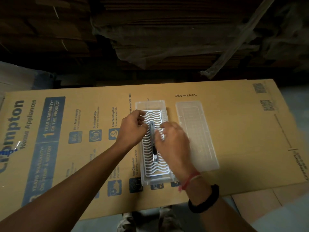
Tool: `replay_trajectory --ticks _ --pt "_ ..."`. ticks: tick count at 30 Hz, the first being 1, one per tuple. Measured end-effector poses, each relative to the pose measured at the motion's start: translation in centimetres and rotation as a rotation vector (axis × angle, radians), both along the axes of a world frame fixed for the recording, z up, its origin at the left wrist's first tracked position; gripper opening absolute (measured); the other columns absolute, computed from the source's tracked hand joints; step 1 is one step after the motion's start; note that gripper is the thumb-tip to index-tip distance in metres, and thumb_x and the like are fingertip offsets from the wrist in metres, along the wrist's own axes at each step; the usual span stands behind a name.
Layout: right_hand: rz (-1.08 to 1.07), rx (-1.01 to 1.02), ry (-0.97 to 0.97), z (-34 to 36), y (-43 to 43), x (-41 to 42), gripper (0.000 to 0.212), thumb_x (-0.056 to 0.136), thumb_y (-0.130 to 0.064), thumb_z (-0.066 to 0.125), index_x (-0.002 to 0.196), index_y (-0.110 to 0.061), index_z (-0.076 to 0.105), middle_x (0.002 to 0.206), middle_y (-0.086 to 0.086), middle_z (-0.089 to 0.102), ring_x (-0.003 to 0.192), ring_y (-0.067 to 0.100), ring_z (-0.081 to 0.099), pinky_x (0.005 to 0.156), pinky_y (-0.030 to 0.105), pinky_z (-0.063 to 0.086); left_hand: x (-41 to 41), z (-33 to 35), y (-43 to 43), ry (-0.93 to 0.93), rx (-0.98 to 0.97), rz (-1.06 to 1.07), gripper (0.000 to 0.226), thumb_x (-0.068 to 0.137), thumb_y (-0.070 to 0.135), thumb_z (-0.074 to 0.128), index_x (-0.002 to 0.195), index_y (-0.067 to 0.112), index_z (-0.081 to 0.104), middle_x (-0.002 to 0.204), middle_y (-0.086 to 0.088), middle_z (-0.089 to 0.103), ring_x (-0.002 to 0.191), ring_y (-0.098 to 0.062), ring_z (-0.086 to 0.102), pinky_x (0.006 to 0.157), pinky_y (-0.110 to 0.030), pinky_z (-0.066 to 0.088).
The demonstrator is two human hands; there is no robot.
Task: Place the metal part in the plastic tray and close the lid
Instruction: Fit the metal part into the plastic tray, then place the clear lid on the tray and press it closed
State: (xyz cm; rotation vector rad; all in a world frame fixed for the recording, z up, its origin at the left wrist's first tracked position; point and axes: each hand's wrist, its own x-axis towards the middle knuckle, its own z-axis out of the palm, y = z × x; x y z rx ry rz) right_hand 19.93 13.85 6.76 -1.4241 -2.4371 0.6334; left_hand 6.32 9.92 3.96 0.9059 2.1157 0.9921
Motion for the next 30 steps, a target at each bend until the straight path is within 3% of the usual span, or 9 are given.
replay_trajectory --ticks 3,6,10,13,15,18,23,30 --pt "-0.146 0.057 0.074 -1.0 3.5 2.8 0.024 0.086 -0.026 0.055 0.107 -0.017 0.063 0.102 0.005 0.063 0.093 0.021 0.058 0.075 0.034 0.052 -0.1 0.0 -0.1 -0.008 0.001 -0.013 0.038 0.085 0.004 0.061 0.123 0.009 0.060 0.099 -0.003 0.062 0.091 -0.018 0.059 0.081 -0.029 0.048" --pt "-0.207 -0.028 -0.056 -3.6 6.2 5.6 0.042 0.082 -0.022 0.060 0.124 -0.017 0.054 0.121 0.014 0.055 0.114 0.031 0.051 0.091 0.044 0.048 0.1 -0.1 -0.1 -0.014 0.005 -0.006 0.037 0.086 0.004 0.061 0.123 0.008 0.060 0.100 -0.005 0.062 0.091 -0.018 0.059 0.080 -0.029 0.048" --pt "-0.171 -0.193 -0.383 -6.5 7.2 7.7 0.078 0.078 -0.046 0.066 0.145 -0.034 0.029 0.157 0.022 0.013 0.143 0.042 0.014 0.110 0.058 0.025 0.3 -0.4 -0.1 0.002 0.002 -0.010 0.037 0.085 0.006 0.062 0.122 0.008 0.060 0.100 -0.005 0.063 0.091 -0.019 0.059 0.079 -0.026 0.043" --pt "-0.126 -0.314 -0.503 -7.8 7.2 8.3 0.096 0.072 -0.058 0.069 0.148 -0.044 0.011 0.158 0.025 -0.016 0.143 0.050 -0.009 0.110 0.068 0.011 0.3 -0.3 0.0 0.010 -0.003 -0.014 0.037 0.086 0.006 0.063 0.122 0.009 0.060 0.101 -0.005 0.063 0.092 -0.019 0.059 0.082 -0.029 0.046" --pt "-0.118 -0.380 -0.504 -8.3 7.1 8.5 0.103 0.071 -0.058 0.070 0.147 -0.048 0.002 0.156 0.026 -0.023 0.142 0.052 -0.013 0.110 0.070 0.010 0.4 -0.3 0.0 0.011 -0.004 -0.013 0.037 0.086 0.006 0.063 0.122 0.009 0.059 0.101 -0.006 0.063 0.093 -0.020 0.060 0.083 -0.031 0.048" --pt "-0.114 -0.372 -0.498 -8.6 7.2 8.9 0.104 0.071 -0.058 0.071 0.146 -0.050 0.000 0.156 0.029 -0.019 0.143 0.052 -0.007 0.109 0.068 0.017 0.5 -0.4 0.0 0.018 -0.007 -0.010 0.037 0.086 0.007 0.064 0.123 0.009 0.059 0.102 -0.006 0.064 0.093 -0.019 0.060 0.082 -0.028 0.046" --pt "-0.147 -0.331 -0.455 -8.2 7.4 9.0 0.101 0.067 -0.053 0.074 0.146 -0.050 0.012 0.157 0.031 -0.002 0.141 0.048 0.010 0.106 0.060 0.029 0.8 -0.4 0.1 0.026 -0.009 0.000 0.038 0.085 0.008 0.065 0.123 0.008 0.060 0.103 -0.006 0.064 0.094 -0.020 0.060 0.081 -0.027 0.046" --pt "-0.254 -0.277 -0.330 -4.3 6.8 7.6 0.100 0.060 -0.056 0.075 0.145 -0.047 0.022 0.146 0.030 0.025 0.129 0.045 0.024 0.101 0.055 0.033 1.0 -0.2 -0.8 0.081 0.024 0.061 0.046 0.085 0.020 0.068 0.129 0.015 0.053 0.114 -0.007 0.061 0.100 -0.018 0.057 0.079 -0.031 0.046"
